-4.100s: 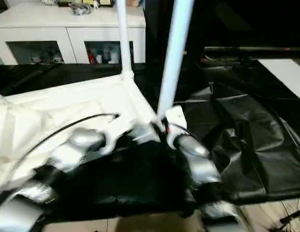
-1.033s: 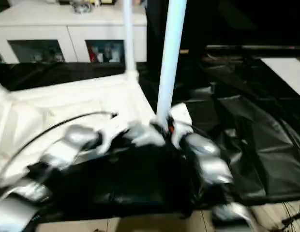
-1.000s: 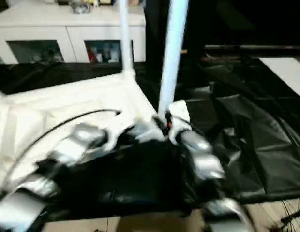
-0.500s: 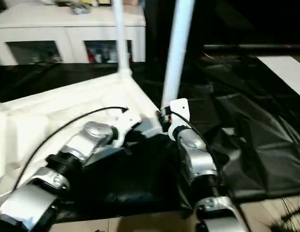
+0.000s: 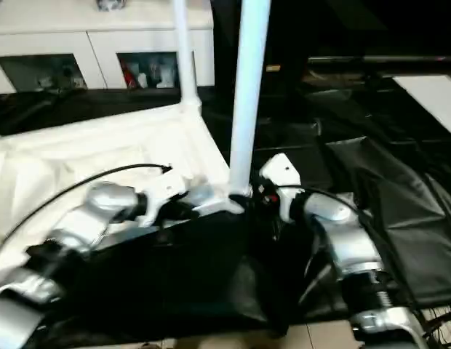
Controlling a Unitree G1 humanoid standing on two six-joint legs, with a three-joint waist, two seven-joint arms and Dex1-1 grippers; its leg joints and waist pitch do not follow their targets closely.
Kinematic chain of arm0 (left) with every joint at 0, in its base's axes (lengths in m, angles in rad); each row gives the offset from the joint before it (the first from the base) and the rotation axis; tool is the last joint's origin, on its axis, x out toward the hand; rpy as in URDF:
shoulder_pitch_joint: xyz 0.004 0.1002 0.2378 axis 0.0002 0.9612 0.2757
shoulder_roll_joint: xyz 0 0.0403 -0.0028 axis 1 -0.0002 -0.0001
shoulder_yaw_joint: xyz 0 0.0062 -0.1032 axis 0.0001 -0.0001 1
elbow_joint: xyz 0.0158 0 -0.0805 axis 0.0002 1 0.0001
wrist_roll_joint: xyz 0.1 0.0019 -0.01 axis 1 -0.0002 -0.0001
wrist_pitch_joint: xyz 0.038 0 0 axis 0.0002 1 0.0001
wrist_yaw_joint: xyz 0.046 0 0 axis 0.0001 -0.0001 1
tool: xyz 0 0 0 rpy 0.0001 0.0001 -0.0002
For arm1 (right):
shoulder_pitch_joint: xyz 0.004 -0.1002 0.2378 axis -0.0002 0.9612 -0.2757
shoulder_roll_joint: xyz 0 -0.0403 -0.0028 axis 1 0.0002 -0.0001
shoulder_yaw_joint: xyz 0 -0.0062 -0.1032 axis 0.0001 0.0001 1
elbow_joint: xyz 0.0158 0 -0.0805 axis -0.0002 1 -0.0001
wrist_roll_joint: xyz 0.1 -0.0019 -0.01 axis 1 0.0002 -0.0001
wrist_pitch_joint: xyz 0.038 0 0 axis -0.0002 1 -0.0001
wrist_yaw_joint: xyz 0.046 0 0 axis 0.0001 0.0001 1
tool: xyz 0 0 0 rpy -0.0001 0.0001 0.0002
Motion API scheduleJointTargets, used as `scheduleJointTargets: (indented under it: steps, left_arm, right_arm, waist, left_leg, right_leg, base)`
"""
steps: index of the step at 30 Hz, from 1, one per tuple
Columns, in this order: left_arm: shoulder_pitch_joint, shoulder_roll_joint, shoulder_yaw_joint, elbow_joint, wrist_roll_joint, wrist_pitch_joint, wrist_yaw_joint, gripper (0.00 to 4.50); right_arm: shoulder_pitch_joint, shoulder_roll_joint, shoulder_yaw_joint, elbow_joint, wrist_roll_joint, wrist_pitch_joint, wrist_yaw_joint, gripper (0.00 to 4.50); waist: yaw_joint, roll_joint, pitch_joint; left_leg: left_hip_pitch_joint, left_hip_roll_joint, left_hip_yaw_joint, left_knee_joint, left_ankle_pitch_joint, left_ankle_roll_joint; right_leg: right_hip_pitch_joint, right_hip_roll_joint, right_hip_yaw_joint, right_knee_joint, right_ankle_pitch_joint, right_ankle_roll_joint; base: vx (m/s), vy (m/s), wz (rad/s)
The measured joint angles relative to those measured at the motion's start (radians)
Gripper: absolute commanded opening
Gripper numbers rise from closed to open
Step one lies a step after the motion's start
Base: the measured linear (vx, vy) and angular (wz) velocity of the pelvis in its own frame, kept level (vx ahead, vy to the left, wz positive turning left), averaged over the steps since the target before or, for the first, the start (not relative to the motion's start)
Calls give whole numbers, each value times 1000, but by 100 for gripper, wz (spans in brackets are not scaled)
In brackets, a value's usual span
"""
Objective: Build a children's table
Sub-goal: Rotate leg to tighten
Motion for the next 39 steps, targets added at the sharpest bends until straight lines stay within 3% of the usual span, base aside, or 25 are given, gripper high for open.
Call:
scheduleJointTargets:
  steps: [8,19,31,39]
  left_arm:
    - [37,18,-6,-69,0,25,-29,0]
    - [46,26,-10,-96,0,44,-38,0]
    - [69,34,-12,-130,1,60,-37,0]
    - [73,37,-12,-133,2,70,-34,0]
  right_arm:
    - [17,-14,39,-17,-19,-18,33,364]
    - [-2,6,49,20,-35,-47,29,364]
    - [-5,17,50,46,-57,-77,29,258]
    - [-6,22,51,52,-56,-94,30,220]
  waist:
    - [1,-2,1]
    - [-1,-3,0]
    - [-2,-7,-2]
    - [-5,-8,-3]
  left_leg:
    - [-2,0,1,6,-3,-5]
    - [-2,0,1,8,-1,-4]
    - [-2,0,1,10,0,-1]
    - [0,0,1,14,-3,-6]
  right_leg:
    - [0,-1,2,3,1,-1]
    - [0,-1,2,4,1,-2]
    - [0,-1,2,7,1,-2]
    - [0,-1,3,13,1,-2]
  base:
    - [0,0,0]
    - [0,0,0]
    - [0,0,0]
    - [0,0,0]
